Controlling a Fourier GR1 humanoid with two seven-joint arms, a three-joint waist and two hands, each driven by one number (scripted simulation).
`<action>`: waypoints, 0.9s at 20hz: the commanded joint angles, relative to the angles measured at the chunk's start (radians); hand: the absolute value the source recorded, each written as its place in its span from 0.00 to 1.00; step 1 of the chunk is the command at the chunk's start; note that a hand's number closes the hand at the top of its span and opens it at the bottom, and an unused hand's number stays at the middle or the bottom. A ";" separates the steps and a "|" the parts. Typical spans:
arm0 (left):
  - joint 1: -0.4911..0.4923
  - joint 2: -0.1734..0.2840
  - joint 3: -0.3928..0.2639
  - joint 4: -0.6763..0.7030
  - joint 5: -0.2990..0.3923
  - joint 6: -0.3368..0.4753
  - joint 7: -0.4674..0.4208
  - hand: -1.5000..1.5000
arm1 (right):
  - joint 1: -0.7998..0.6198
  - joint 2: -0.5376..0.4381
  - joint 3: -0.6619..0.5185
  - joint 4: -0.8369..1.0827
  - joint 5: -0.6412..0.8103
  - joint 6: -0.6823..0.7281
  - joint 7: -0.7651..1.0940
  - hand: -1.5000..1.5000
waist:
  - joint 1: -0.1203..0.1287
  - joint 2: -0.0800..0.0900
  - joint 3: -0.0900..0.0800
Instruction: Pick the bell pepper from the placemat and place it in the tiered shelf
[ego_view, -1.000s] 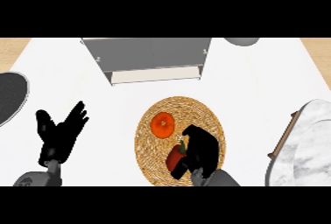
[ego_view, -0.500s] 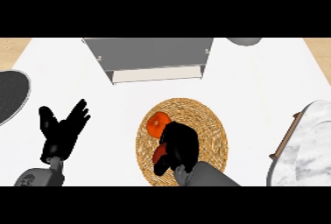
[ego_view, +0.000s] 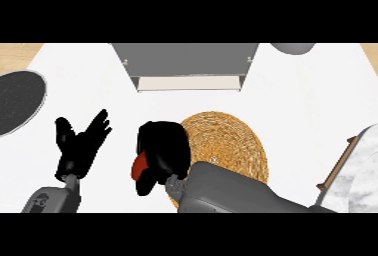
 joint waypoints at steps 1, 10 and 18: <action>0.033 0.001 -0.006 0.004 -0.002 -0.005 0.017 0.50 | -0.173 0.004 0.024 -0.067 -0.008 -0.119 0.124 1.00 | -0.010 -0.008 -0.004; 0.030 0.031 0.053 0.026 0.030 -0.024 0.027 0.50 | -0.537 0.004 -0.219 -0.047 0.060 0.001 0.317 1.00 | -0.061 -0.015 -0.005; 0.075 0.030 0.054 -0.012 0.014 -0.017 0.012 0.50 | -0.706 0.004 -0.420 0.107 0.066 0.086 0.289 1.00 | -0.065 -0.010 -0.004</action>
